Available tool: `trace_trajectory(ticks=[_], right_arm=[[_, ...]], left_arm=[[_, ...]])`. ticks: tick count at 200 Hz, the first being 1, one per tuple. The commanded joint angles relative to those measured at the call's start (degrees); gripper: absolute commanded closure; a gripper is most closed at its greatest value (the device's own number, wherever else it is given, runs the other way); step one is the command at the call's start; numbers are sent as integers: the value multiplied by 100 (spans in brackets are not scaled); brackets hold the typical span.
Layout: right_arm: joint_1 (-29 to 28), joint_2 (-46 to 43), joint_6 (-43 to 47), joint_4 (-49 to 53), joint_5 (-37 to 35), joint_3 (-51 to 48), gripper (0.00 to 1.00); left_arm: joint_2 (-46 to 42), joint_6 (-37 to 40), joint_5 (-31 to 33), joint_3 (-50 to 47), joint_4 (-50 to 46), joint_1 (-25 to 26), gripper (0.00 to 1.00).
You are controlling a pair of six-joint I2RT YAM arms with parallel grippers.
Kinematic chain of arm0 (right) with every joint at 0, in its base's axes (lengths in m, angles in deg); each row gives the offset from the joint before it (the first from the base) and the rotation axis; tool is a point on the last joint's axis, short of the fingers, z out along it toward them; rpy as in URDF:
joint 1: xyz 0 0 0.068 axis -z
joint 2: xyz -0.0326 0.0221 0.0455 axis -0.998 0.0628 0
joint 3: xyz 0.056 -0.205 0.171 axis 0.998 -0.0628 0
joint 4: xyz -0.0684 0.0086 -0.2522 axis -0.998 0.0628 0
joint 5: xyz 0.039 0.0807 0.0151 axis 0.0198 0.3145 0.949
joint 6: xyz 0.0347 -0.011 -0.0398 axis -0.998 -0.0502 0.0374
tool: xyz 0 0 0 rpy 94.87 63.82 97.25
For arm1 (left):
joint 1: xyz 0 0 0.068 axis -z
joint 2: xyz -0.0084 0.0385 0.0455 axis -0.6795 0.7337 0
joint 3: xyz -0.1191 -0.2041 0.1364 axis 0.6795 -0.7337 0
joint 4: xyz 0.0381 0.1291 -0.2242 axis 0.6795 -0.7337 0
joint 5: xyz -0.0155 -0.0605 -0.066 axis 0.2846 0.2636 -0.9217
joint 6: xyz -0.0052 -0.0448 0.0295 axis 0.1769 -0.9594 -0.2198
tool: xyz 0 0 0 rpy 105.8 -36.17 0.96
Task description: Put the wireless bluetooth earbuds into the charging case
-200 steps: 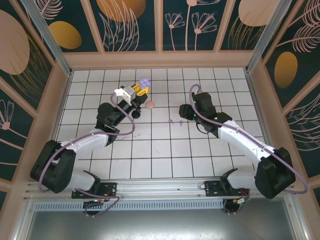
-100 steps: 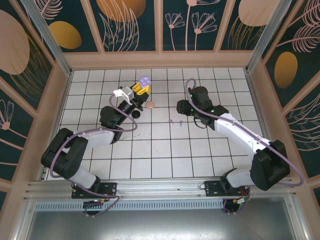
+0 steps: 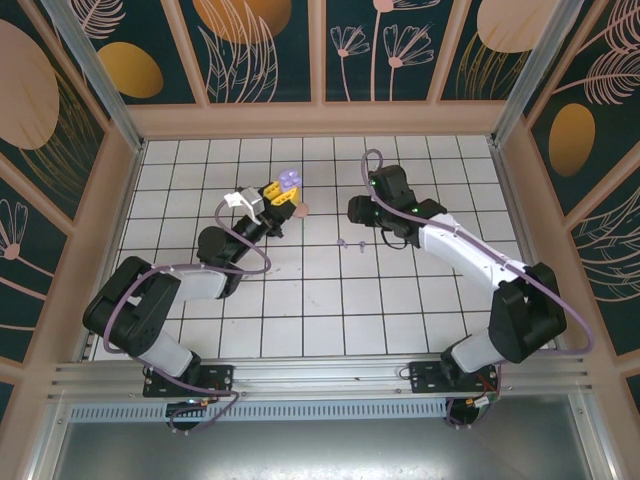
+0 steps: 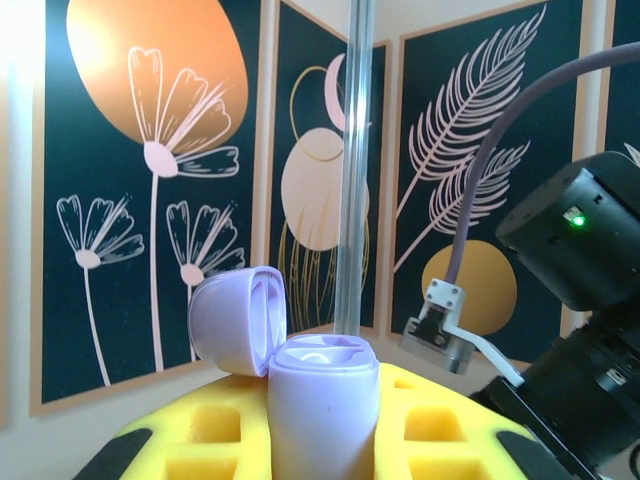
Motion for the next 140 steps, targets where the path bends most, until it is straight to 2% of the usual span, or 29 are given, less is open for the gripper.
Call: trace_trajectory(ticks=[1,28,72,108,140], right_arm=[[-7,221,15,122,153,193,48],[-94,591,17,75,208,234,50],[-305,1412,609,344,204,681,55],[-331,1815,1040,401,198,804,55],[-338,2064,1029,298,337,835,53]], left_arm=[[-290,-142,-97,-163,450,25,100],[-492,-104,-152,-310,349,34,100],[-707,7,-212,-411,162,76,100],[-816,-16,-109,-520,314,96,100],[-907,-16,18,-591,381,104,100]])
